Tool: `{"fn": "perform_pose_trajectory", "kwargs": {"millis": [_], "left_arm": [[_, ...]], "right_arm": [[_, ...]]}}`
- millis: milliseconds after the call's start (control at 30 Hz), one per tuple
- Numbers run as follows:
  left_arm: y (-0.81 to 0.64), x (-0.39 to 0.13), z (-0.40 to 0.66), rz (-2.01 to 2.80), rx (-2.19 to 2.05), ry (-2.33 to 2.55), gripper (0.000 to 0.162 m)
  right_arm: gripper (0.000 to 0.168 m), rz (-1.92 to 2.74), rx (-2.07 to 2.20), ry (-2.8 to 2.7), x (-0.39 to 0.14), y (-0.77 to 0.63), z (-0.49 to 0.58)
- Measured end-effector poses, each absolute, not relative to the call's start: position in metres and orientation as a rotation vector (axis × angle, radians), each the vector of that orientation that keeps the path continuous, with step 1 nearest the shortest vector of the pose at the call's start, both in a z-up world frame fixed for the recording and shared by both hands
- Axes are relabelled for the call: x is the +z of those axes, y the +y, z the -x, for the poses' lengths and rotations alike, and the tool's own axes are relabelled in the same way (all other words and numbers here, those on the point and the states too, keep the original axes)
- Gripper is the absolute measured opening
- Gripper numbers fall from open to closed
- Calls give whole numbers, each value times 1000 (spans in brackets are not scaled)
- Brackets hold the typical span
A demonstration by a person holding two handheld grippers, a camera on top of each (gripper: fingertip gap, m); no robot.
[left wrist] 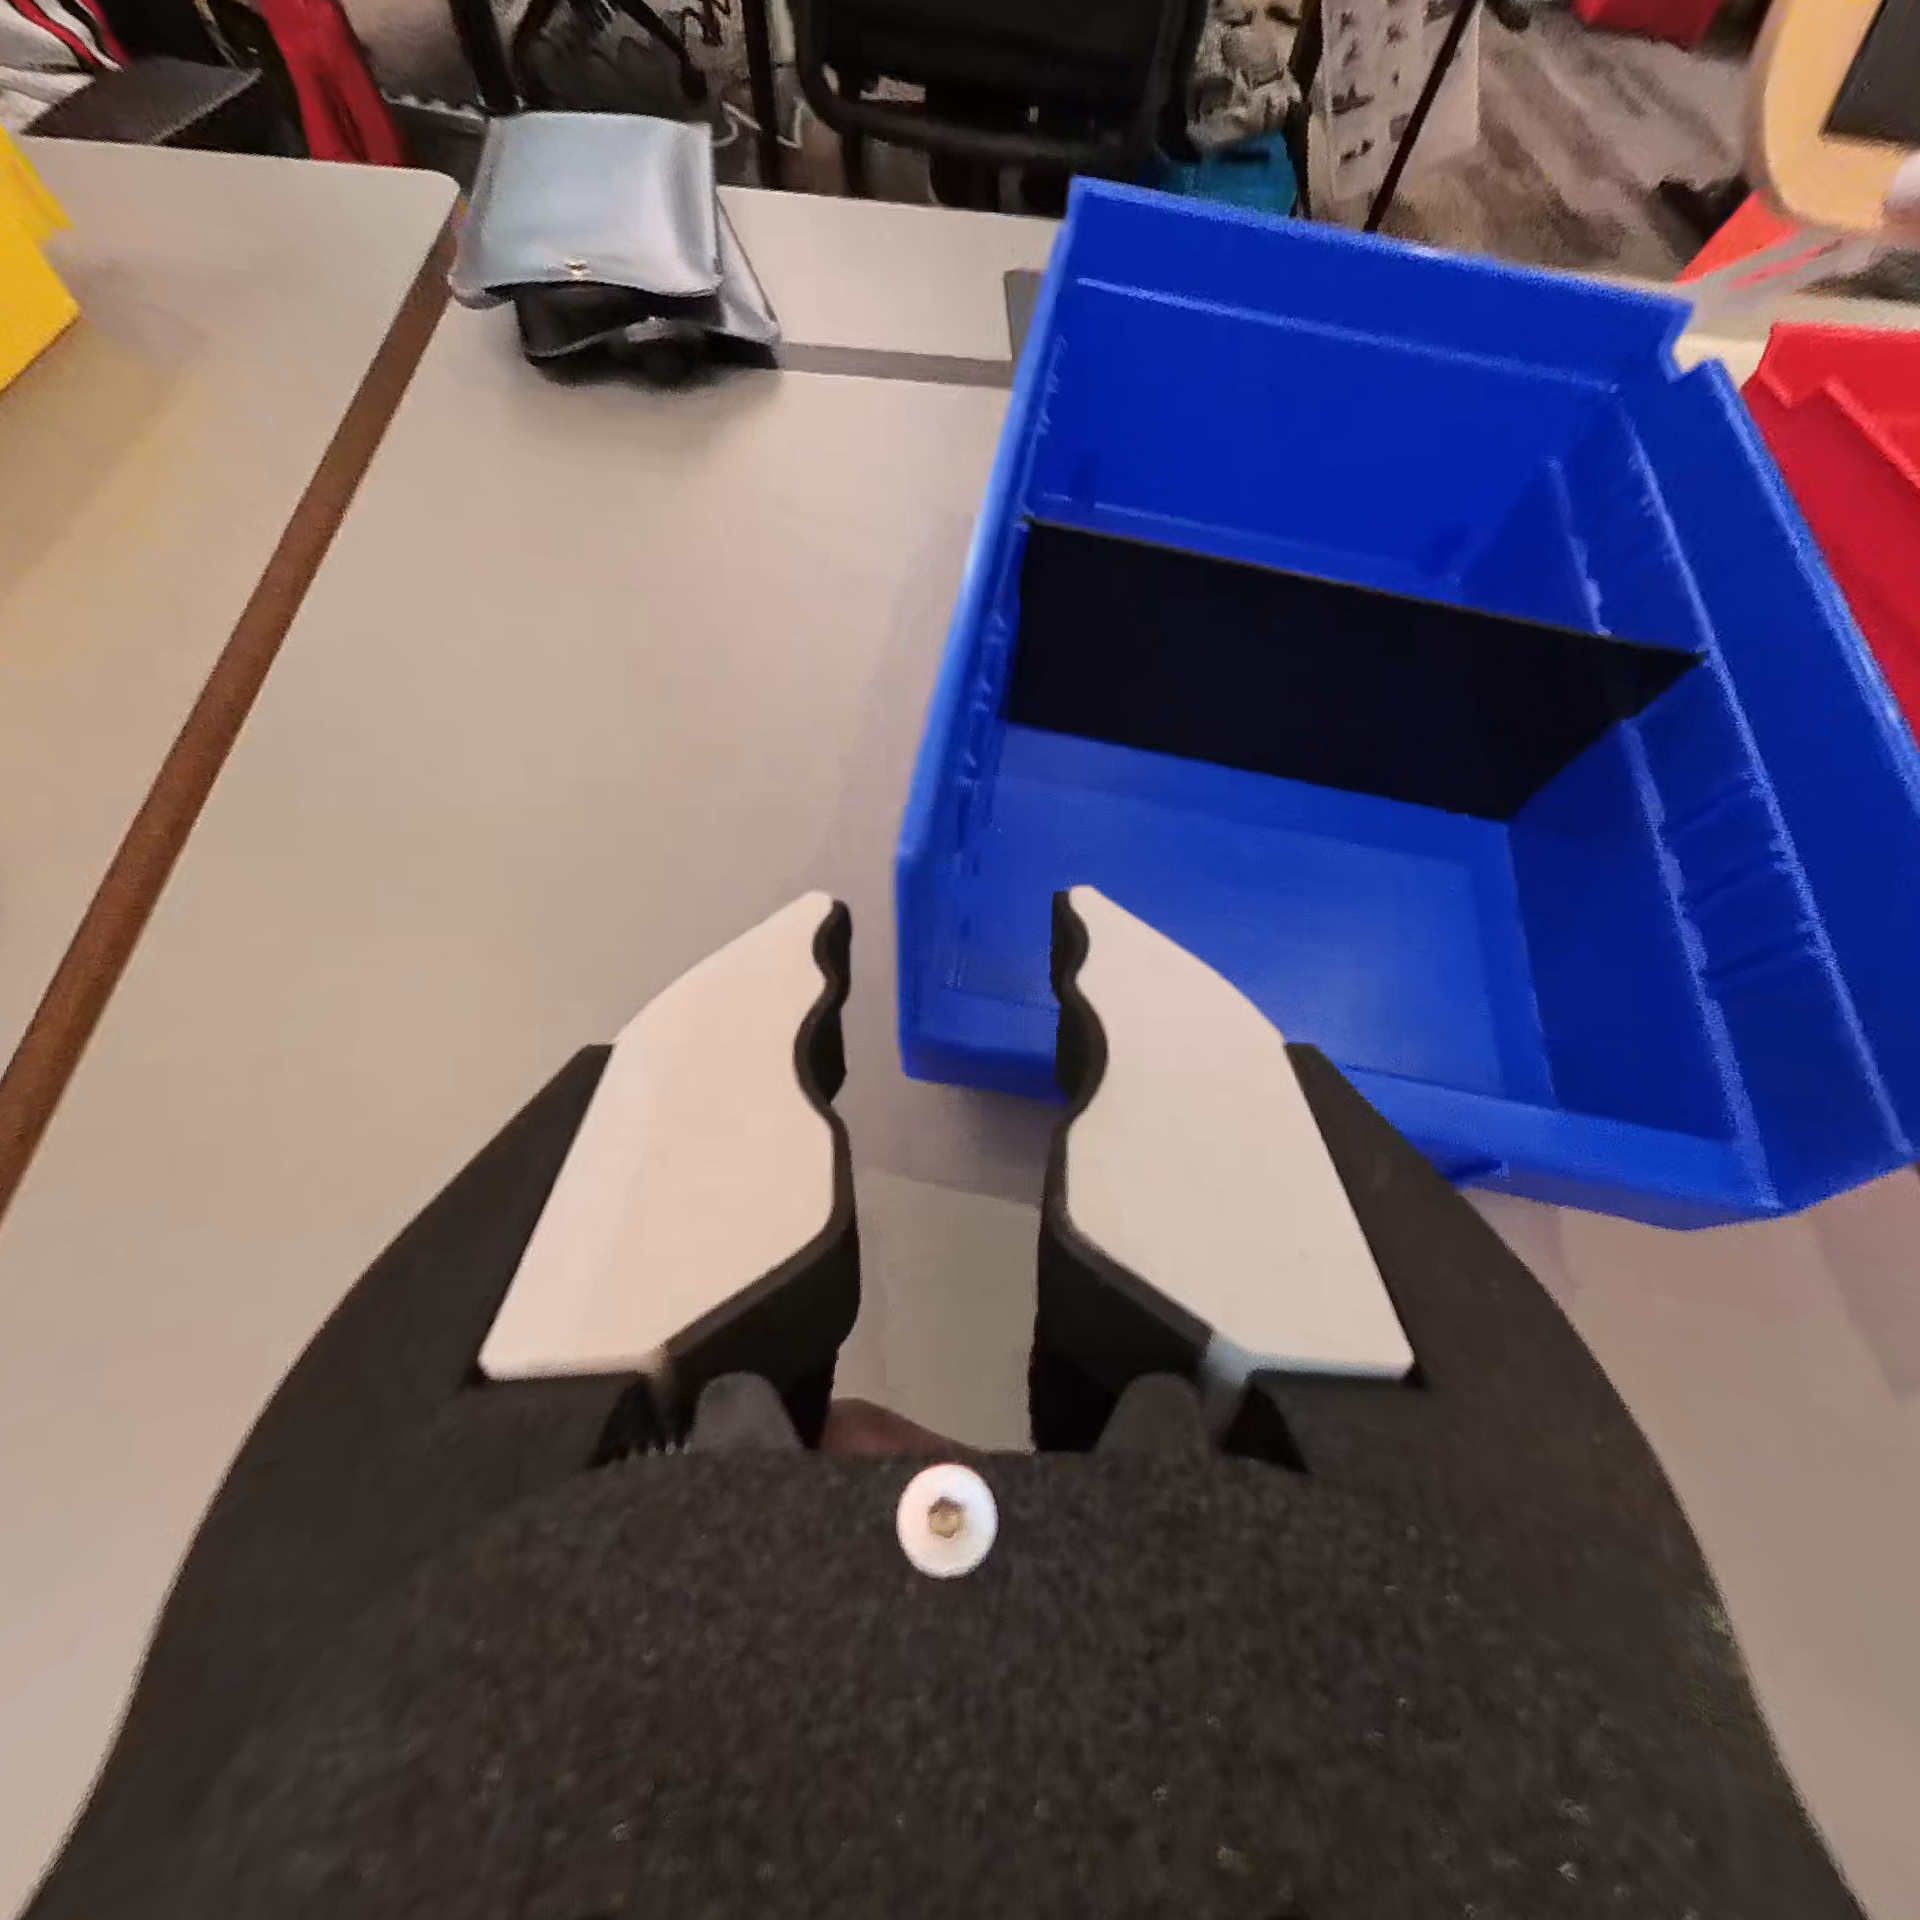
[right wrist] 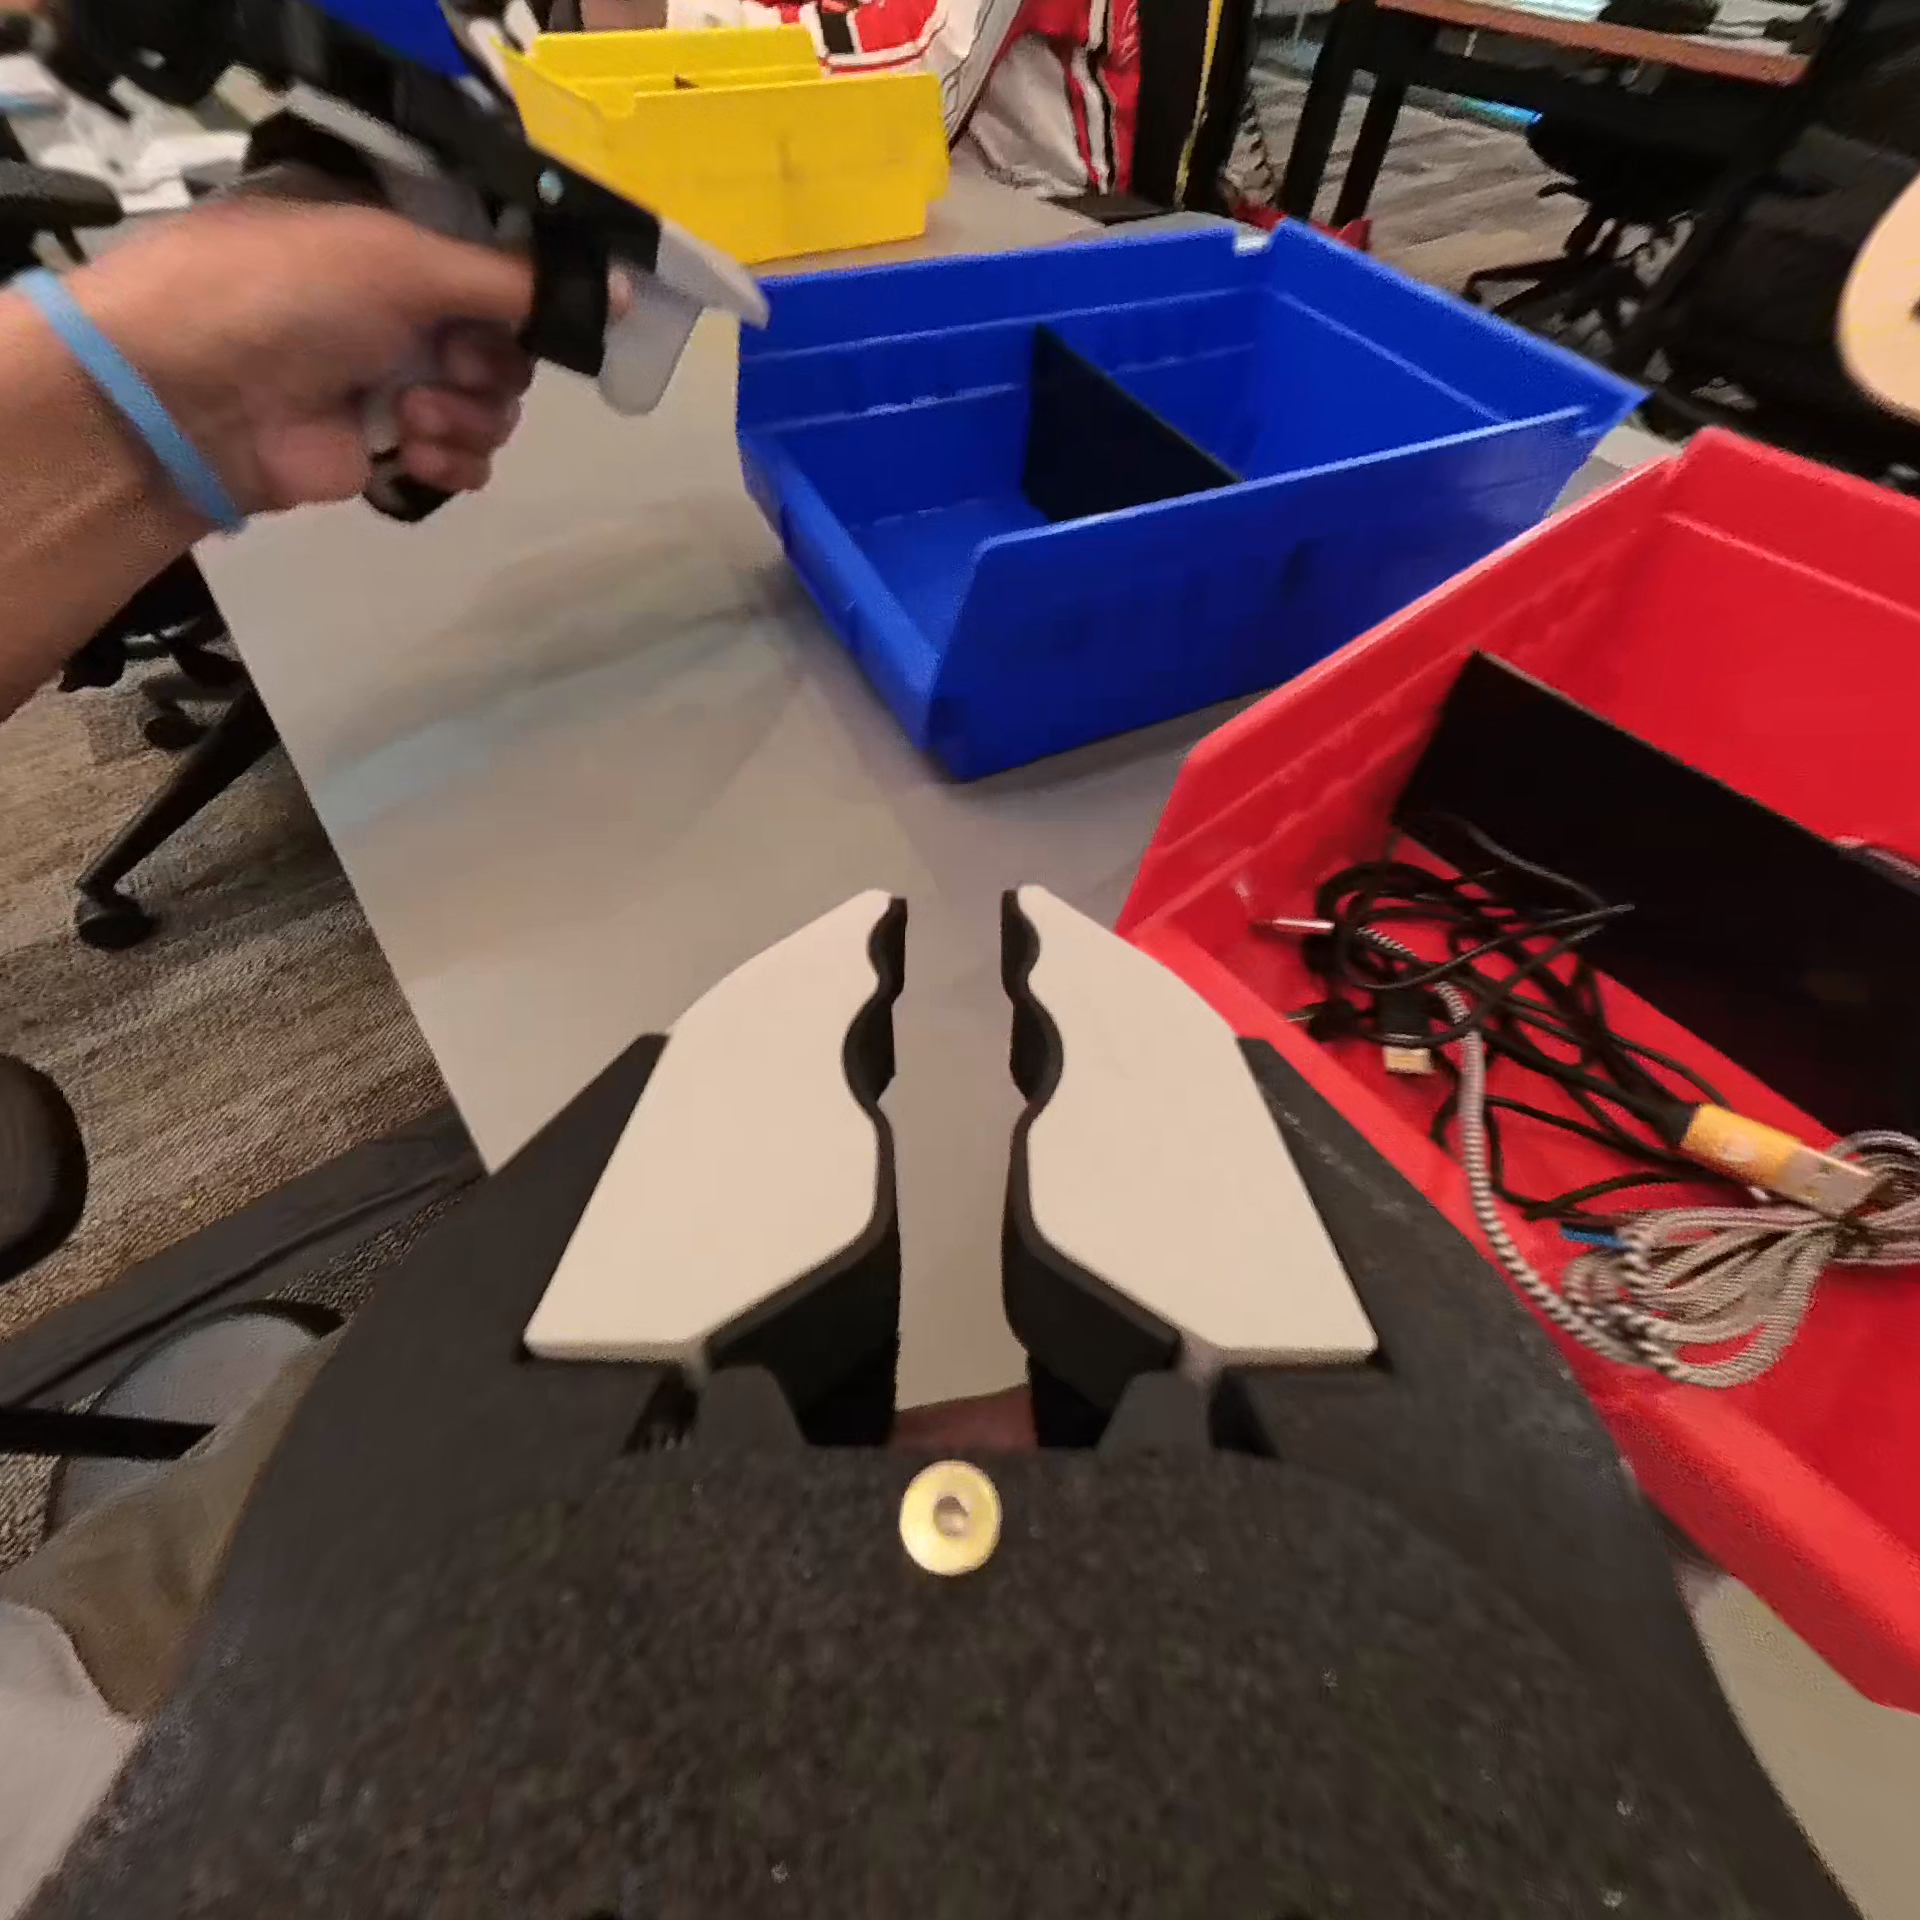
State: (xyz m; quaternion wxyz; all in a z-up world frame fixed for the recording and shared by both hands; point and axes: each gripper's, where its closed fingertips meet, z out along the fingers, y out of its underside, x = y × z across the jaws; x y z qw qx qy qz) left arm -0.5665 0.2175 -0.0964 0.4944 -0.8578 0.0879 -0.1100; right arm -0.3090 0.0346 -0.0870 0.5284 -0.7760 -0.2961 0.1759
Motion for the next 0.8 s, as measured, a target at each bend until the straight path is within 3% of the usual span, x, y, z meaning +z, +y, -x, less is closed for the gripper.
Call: {"fn": "perform_pose_trajectory", "kwargs": {"millis": [133, 167, 233, 367, 500, 567, 600, 667, 800], "left_arm": [[248, -119, 566, 2125, -364, 369, 46], [253, -122, 564, 2107, -355, 413, 40], [253, -124, 554, 2094, -403, 431, 3], [219, -124, 549, 2124, -374, 348, 4], [154, -125, 542, 2142, -302, 246, 4], [121, -126, 538, 2158, -250, 194, 4], [106, -126, 534, 2161, -245, 167, 4], [81, -126, 528, 2163, -213, 126, 4], [46, -117, 525, 2110, -66, 52, 4]], "right_arm": [[18, 1905, 481, -754, -105, 25, 324], [19, 1917, 503, -765, -108, 22, 328], [21, 1945, 524, -771, -114, 20, 334], [24, 1974, 530, -703, -120, 26, 339], [49, 1989, 466, -537, -122, 48, 339], [42, 1970, 358, -404, -119, 65, 331], [49, 1964, 350, -414, -119, 67, 335], [19, 2007, 317, -370, -128, 73, 339], [6, 2050, 180, -400, -127, 72, 336]]}}
